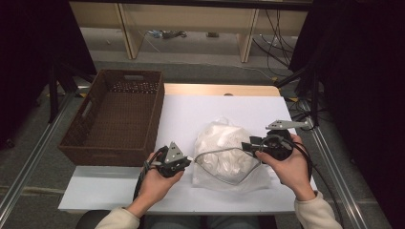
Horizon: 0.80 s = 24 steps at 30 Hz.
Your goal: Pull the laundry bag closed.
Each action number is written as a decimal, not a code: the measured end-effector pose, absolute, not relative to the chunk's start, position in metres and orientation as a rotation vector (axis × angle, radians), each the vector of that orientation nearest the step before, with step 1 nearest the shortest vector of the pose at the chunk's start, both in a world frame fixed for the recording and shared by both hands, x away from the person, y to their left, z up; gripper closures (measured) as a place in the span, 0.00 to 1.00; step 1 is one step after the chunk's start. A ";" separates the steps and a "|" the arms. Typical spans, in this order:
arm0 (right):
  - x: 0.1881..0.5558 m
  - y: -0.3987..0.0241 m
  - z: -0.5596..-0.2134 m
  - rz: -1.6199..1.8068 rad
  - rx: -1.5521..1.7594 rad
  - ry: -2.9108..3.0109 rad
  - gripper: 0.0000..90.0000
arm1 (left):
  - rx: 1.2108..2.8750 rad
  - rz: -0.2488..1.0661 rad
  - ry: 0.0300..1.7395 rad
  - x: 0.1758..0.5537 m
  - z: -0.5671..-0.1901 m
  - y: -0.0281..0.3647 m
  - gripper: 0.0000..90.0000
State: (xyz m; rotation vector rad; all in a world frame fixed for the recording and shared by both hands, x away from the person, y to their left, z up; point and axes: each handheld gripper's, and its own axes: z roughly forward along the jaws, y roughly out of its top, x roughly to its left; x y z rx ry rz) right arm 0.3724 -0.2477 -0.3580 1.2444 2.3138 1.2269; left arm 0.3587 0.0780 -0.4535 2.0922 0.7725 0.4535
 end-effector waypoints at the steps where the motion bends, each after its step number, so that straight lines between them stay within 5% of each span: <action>1: 0.373 -0.248 -0.358 1.226 1.239 2.315 0.61 | 2.082 0.454 0.764 0.358 -0.453 0.078 0.94; 14: 0.362 -0.206 -0.369 1.228 1.116 2.463 0.82 | 2.114 0.519 0.654 0.342 -0.445 0.068 0.92; 24: 0.353 -0.173 -0.362 1.254 1.005 2.471 0.83 | 2.112 0.512 0.660 0.344 -0.445 0.070 0.91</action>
